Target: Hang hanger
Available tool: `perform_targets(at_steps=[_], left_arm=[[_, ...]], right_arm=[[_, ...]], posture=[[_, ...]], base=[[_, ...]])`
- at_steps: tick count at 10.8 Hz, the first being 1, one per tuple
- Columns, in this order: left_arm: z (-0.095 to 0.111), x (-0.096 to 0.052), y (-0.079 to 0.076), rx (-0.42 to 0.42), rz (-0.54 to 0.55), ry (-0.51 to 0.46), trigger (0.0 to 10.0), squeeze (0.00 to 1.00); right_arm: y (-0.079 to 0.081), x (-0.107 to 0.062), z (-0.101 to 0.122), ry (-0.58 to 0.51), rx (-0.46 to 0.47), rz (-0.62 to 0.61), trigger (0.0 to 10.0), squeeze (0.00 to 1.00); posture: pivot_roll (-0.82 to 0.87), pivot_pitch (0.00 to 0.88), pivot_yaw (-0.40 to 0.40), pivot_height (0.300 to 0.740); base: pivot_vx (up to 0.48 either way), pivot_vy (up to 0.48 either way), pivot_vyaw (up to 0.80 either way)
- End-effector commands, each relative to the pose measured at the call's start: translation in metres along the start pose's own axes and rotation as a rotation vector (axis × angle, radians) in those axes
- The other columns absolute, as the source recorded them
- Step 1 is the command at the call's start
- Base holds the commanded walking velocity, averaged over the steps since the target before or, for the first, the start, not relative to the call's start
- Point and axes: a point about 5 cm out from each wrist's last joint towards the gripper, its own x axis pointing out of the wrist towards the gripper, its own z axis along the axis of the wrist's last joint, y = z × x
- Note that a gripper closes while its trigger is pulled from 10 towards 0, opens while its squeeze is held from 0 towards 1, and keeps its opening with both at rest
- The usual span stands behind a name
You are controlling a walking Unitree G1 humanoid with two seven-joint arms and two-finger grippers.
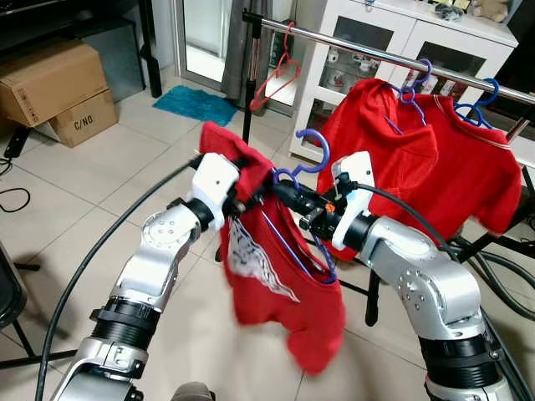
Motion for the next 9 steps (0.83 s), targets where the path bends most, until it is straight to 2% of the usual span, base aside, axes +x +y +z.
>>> perform_targets(at_steps=[1,4,9], left_arm=[[0.0058,0.0032,0.0011,0.004,0.036,-0.027,0.0,0.0],[0.005,0.0028,0.0031,-0.002,0.126,-0.039,0.0,0.0],[0.009,0.0025,0.001,-0.014,0.12,-0.079,0.0,0.0]], right_arm=[[-0.0052,-0.0028,0.0135,-0.046,-0.005,0.003,0.0,0.0],[-0.0085,-0.0058,0.0156,-0.058,0.026,0.027,0.0,0.0],[-0.012,-0.0061,0.0158,-0.062,0.054,0.035,0.0,0.0]], posture=[[0.09,0.0,-0.147,0.74],[0.09,0.0,-0.159,0.74],[0.1,0.0,-0.162,0.74]], base=[[0.0,0.0,0.0],[0.0,0.0,0.0],[0.0,0.0,0.0]])
